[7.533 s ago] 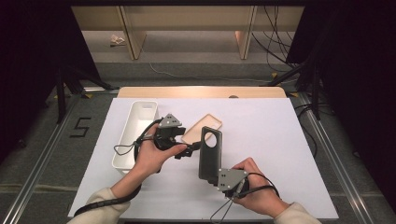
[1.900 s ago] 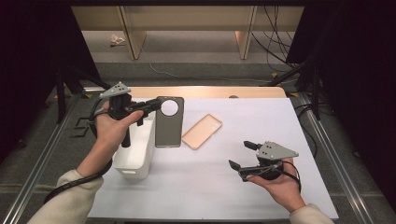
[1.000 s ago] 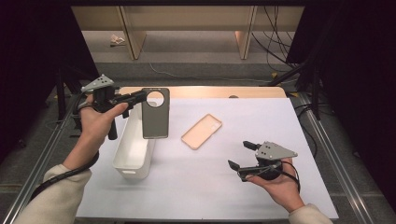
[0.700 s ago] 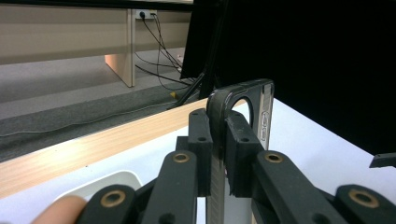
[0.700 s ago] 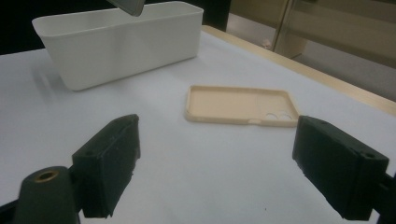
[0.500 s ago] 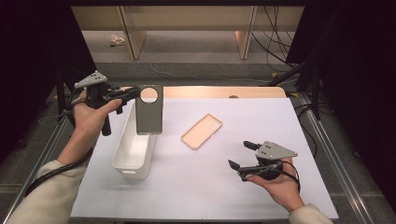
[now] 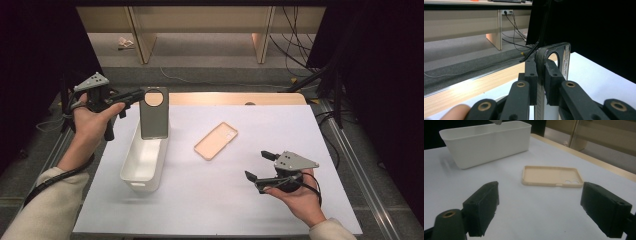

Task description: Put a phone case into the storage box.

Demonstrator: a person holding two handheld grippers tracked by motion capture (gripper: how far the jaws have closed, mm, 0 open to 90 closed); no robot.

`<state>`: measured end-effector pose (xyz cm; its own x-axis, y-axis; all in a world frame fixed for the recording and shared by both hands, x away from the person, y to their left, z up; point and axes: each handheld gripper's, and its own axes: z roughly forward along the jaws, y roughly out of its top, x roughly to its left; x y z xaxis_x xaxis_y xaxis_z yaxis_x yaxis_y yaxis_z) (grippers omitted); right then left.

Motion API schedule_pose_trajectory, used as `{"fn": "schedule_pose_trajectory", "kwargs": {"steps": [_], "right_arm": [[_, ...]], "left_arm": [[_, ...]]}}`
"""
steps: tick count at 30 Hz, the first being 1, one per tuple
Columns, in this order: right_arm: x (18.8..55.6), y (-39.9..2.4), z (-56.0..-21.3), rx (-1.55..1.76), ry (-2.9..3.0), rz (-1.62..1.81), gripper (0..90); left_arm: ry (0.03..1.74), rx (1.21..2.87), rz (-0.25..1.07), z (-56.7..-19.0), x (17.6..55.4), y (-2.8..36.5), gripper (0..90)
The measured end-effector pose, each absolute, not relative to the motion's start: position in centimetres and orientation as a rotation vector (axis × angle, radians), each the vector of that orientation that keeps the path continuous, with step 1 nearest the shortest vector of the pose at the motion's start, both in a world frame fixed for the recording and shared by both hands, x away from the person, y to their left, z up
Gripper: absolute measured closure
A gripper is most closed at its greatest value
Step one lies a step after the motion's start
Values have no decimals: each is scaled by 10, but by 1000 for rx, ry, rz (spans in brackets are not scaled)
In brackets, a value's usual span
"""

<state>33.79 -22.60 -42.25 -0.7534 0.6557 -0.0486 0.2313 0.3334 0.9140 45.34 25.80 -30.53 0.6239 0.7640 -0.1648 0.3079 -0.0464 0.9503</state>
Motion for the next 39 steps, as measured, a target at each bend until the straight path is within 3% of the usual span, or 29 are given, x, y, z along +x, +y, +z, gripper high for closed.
{"fn": "schedule_pose_trajectory", "kwargs": {"steps": [39], "right_arm": [[338, -227, -423, 789, 2184, 1409, 165]], "left_arm": [[945, 1629, 544, -319, 484, 283, 819]]}}
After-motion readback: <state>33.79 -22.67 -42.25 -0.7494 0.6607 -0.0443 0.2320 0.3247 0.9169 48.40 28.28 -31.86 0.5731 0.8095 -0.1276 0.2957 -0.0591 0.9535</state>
